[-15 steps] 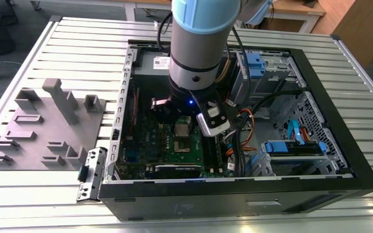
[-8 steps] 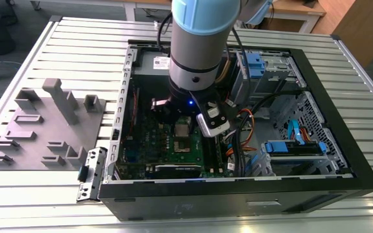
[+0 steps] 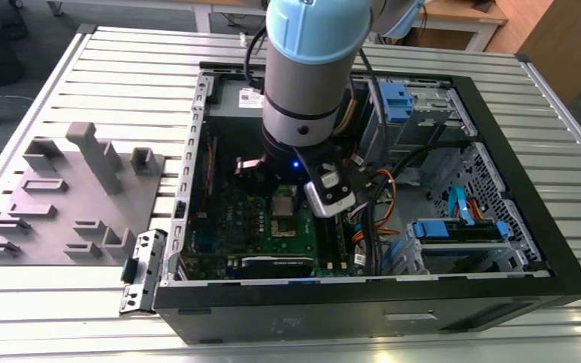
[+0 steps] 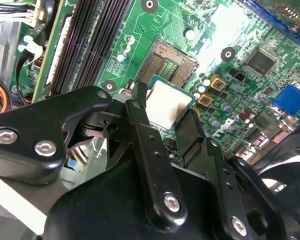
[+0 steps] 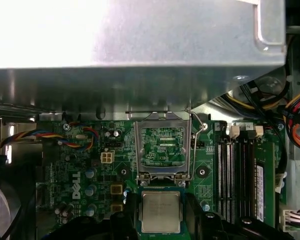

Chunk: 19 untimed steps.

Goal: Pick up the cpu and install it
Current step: 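Place the cpu into insertion slot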

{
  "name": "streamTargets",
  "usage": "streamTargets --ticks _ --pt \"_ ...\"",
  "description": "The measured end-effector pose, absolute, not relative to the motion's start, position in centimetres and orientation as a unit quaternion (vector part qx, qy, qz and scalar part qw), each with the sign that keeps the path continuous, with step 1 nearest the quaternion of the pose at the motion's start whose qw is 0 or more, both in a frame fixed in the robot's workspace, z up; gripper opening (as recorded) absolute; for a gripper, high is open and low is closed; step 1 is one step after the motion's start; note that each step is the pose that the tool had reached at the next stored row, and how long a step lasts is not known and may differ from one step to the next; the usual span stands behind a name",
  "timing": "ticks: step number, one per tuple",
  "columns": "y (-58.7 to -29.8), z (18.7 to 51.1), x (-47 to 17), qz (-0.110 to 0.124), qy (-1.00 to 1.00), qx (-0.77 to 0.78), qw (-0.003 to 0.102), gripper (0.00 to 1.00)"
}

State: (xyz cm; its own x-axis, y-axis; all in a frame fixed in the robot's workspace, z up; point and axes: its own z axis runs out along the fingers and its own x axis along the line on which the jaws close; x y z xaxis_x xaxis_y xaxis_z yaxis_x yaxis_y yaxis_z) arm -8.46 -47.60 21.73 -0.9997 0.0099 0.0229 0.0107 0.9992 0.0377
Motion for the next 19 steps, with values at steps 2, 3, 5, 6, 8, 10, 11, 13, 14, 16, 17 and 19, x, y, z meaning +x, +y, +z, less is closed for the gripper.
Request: streamTargets --ticks 2,3,5,6,8,10,11,13,14,16,17,19 --pt "-47.60 21.69 -8.46 -0.019 -1.000 -0.005 0.011 0.47" --pt "-47.60 21.69 -8.47 -0.019 -1.000 -0.005 0.011 0.47" --pt "-47.60 21.54 -8.47 -0.019 -1.000 -0.005 0.011 0.47" --pt "-47.60 21.54 -8.47 -0.019 -1.000 -0.005 0.011 0.47" --pt "-47.60 21.52 -8.48 -0.019 -1.000 -0.005 0.011 0.47" --pt "-47.60 21.44 -8.54 -0.019 -1.000 -0.005 0.011 0.47" --pt "-47.59 21.38 -8.56 -0.019 -1.000 -0.005 0.010 0.47" --pt "-47.61 21.20 -8.58 -0.019 -1.000 -0.005 0.008 0.47" --pt "-47.62 21.11 -8.58 -0.019 -1.000 -0.005 0.008 0.47" --pt "-47.66 20.96 -8.60 -0.019 -1.000 -0.005 0.007 0.47" --pt "-47.69 20.90 -8.61 -0.019 -1.000 -0.005 0.007 0.47" --pt "-47.76 20.76 -8.62 -0.019 -1.000 -0.005 0.007 0.47"
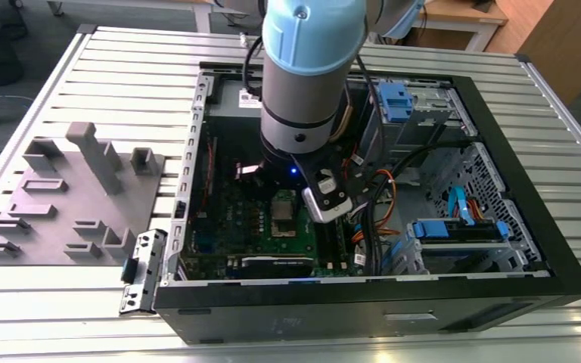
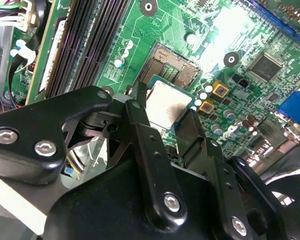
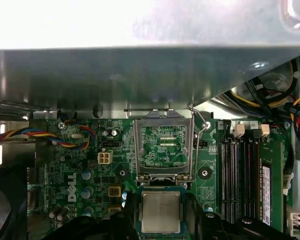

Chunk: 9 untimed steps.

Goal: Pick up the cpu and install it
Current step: 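Place the cpu into insertion slot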

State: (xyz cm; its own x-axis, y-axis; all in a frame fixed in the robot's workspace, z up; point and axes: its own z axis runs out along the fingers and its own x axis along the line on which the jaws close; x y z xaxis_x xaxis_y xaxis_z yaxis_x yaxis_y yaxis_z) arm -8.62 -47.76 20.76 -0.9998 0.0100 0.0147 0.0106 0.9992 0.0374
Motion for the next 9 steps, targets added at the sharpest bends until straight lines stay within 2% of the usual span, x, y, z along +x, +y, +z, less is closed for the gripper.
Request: streamTargets --ticks 9 --pt "-48.45 20.03 -8.62 -0.019 -1.000 -0.005 0.007 0.47"
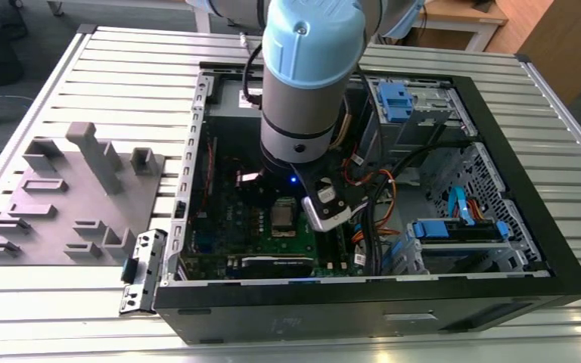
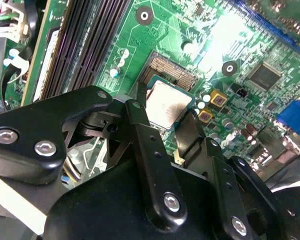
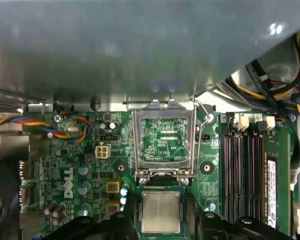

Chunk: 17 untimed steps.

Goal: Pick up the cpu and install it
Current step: 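Place the cpu into insertion slot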

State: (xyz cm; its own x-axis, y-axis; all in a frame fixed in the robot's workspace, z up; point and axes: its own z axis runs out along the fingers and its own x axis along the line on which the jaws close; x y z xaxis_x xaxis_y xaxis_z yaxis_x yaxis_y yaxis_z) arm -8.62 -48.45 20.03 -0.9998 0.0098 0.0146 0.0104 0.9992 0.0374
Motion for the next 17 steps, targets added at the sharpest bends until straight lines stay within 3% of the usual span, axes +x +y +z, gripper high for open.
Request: streamTargets --ticks 17 --pt "-49.22 19.40 -8.29 -0.019 -1.000 -0.005 0.007 0.47"
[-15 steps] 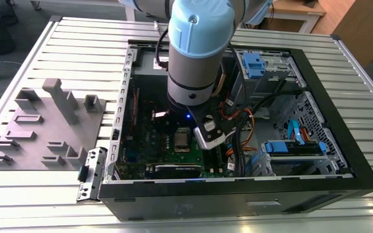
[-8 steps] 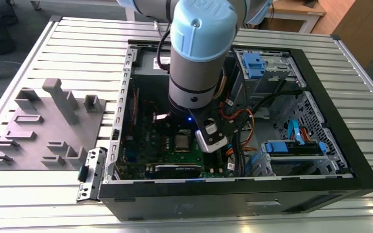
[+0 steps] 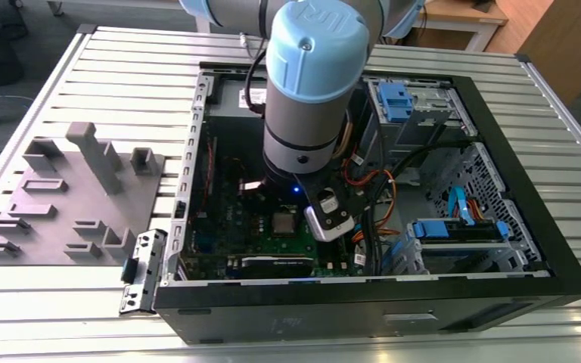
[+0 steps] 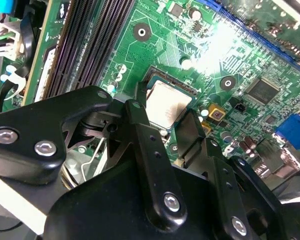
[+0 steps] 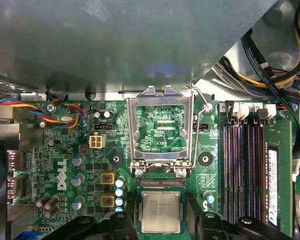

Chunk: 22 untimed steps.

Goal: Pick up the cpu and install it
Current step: 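Place the cpu into insertion slot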

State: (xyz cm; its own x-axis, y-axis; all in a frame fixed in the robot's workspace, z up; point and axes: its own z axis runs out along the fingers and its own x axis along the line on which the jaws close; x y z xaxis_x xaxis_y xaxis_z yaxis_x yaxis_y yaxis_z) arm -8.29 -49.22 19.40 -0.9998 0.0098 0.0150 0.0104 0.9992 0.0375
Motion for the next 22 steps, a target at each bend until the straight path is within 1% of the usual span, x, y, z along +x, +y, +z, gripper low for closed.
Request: streamTargets --ticks 19,22 --pt "-49.26 19.01 -8.25 -0.020 -1.000 0.008 0.008 0.47" --pt "-49.25 19.01 -8.24 -0.023 -1.000 0.008 0.008 0.47"
